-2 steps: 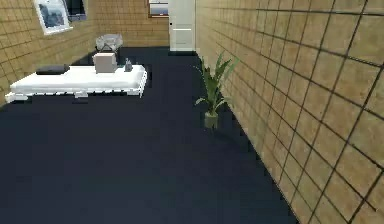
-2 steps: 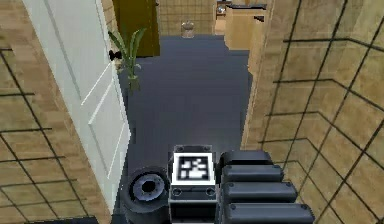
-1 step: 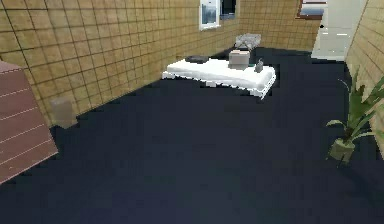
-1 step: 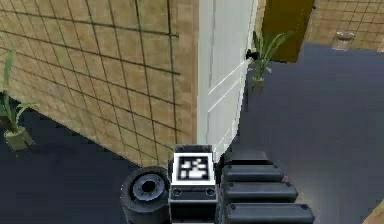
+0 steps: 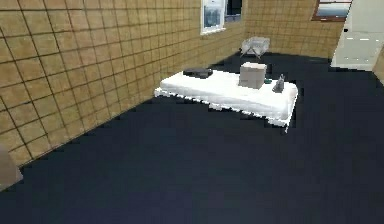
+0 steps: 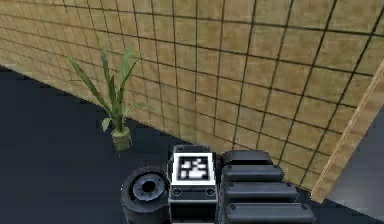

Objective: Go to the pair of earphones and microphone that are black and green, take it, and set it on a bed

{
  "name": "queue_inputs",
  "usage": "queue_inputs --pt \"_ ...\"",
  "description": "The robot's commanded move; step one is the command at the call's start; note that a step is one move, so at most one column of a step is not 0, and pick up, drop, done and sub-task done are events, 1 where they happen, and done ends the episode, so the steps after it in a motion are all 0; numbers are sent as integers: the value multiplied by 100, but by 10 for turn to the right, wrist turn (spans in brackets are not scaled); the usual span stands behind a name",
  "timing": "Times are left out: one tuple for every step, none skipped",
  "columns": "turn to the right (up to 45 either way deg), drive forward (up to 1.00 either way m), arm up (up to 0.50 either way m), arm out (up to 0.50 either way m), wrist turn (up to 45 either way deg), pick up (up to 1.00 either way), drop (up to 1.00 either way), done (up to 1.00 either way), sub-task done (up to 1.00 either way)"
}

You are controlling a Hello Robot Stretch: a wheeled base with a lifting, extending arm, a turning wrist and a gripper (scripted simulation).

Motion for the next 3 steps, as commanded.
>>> queue_inputs --pt "0 100 0 0 0 0 0 0 0" --pt "0 100 0 0 0 0 0 0 0" --pt "-90 0 0 0 0 0 0 0 0"
